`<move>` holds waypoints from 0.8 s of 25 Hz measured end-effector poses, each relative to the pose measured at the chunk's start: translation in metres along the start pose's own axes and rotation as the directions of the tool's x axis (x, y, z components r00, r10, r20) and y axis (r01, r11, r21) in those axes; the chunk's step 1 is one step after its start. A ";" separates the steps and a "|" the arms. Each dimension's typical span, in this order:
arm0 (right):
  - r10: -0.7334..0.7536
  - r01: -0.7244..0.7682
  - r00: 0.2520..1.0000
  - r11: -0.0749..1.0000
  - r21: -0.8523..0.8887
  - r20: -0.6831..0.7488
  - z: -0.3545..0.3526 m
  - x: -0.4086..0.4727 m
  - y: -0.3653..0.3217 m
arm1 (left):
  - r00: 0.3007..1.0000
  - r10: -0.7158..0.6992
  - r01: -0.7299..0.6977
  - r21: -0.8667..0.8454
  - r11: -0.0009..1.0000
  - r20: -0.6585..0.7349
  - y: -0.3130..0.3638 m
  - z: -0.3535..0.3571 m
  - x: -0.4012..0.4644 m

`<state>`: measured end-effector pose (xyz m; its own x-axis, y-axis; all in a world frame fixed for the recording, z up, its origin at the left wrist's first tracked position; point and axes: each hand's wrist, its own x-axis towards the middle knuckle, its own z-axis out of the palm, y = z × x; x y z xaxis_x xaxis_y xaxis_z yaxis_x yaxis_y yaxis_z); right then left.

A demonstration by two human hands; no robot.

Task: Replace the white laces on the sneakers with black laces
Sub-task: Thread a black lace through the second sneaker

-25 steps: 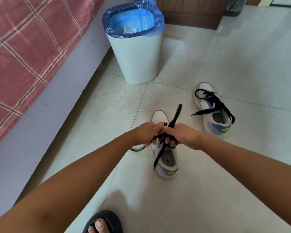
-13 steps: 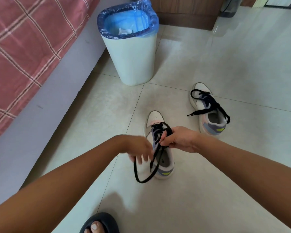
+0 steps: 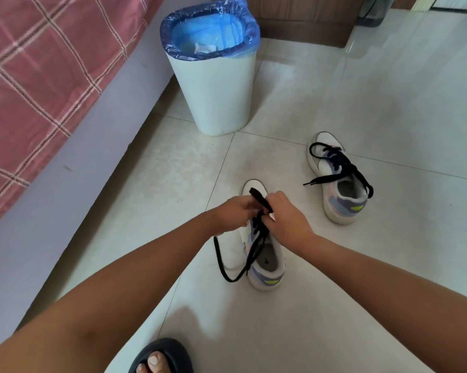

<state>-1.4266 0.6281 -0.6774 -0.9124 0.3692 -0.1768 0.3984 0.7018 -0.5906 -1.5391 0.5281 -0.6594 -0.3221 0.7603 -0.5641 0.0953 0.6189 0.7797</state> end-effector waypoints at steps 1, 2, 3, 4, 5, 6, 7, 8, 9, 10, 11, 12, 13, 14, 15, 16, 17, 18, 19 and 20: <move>0.068 -0.066 0.998 0.991 0.114 -0.013 0.001 0.000 0.000 | 1.000 -0.008 0.007 0.024 1.000 0.014 -0.002 -0.001 0.001; 0.123 -0.118 0.992 0.974 0.191 -0.017 0.001 -0.001 0.002 | 0.999 -0.025 0.024 0.042 0.999 0.027 -0.004 -0.002 0.002; 0.174 -0.166 0.985 0.950 0.263 -0.009 0.002 -0.003 0.004 | 0.998 -0.049 0.047 0.043 0.998 0.040 -0.005 -0.004 0.001; 0.217 -0.205 0.976 0.925 0.320 0.000 0.001 -0.004 0.005 | 0.995 -0.075 0.074 0.023 0.997 0.060 -0.007 -0.006 0.001; 0.251 -0.237 0.968 0.902 0.360 0.009 0.000 -0.006 0.006 | 0.992 -0.096 0.097 0.000 0.995 0.087 -0.007 -0.007 0.001; 0.269 -0.254 0.963 0.890 0.380 0.015 0.000 -0.006 0.006 | 0.988 -0.106 0.108 -0.007 0.994 0.114 -0.007 -0.008 0.001; 0.277 -0.263 0.961 0.886 0.382 0.020 0.000 -0.007 0.006 | 0.986 -0.105 0.104 0.013 0.995 0.129 -0.007 -0.008 0.000; 0.275 -0.265 0.961 0.889 0.374 0.027 -0.001 -0.007 0.005 | 0.987 -0.099 0.093 0.049 0.994 0.130 -0.005 -0.008 0.000; 0.266 -0.260 0.963 0.892 0.370 0.034 -0.001 -0.007 0.004 | 0.989 -0.091 0.081 0.092 0.992 0.115 -0.004 -0.009 0.000; 0.260 -0.257 0.964 0.889 0.379 0.045 -0.001 -0.007 0.003 | 0.993 -0.078 0.066 0.137 0.988 0.090 -0.002 -0.010 0.000; 0.265 -0.266 0.962 0.874 0.406 0.059 -0.002 -0.007 0.003 | 0.996 -0.057 0.045 0.188 0.981 0.061 -0.003 -0.012 0.001; 0.281 -0.285 0.957 0.850 0.442 0.077 -0.004 -0.009 0.003 | 0.999 -0.031 0.022 0.252 0.968 0.032 -0.003 -0.013 0.002; 0.299 -0.307 0.949 0.821 0.481 0.097 -0.005 -0.012 0.005 | 1.000 0.010 -0.012 0.333 0.943 0.010 -0.004 -0.015 0.003; 0.313 -0.330 0.941 0.784 0.525 0.124 -0.007 -0.015 0.008 | 0.999 0.049 -0.041 0.408 0.912 -0.009 -0.006 -0.016 0.003; 0.325 -0.355 0.932 0.736 0.577 0.160 -0.010 -0.019 0.010 | 0.996 0.081 -0.057 0.473 0.879 -0.029 -0.010 -0.016 0.003; 0.332 -0.383 0.921 0.675 0.631 0.204 -0.012 -0.023 0.012 | 0.994 0.097 -0.056 0.531 0.845 -0.050 -0.012 -0.017 0.002; 0.336 -0.412 0.908 0.617 0.671 0.249 -0.013 -0.026 0.014 | 0.992 0.103 -0.038 0.591 0.805 -0.077 -0.014 -0.017 0.002; 0.339 -0.440 0.895 0.571 0.693 0.290 -0.015 -0.029 0.016 | 0.990 0.094 0.000 0.664 0.747 -0.105 -0.015 -0.017 0.002; 0.342 -0.468 0.881 0.539 0.701 0.326 -0.016 -0.032 0.018 | 0.987 0.095 0.027 0.719 0.694 -0.129 -0.016 -0.016 0.001; 0.345 -0.493 0.868 0.512 0.704 0.357 -0.017 -0.034 0.019 | 0.982 0.112 0.049 0.771 0.634 -0.154 -0.015 -0.013 0.001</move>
<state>-1.3868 0.6393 -0.6697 -0.6882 0.3451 -0.6382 0.5871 -0.2519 -0.7693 -1.5529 0.5164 -0.6681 -0.4506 0.7851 -0.4249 0.7714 0.5820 0.2575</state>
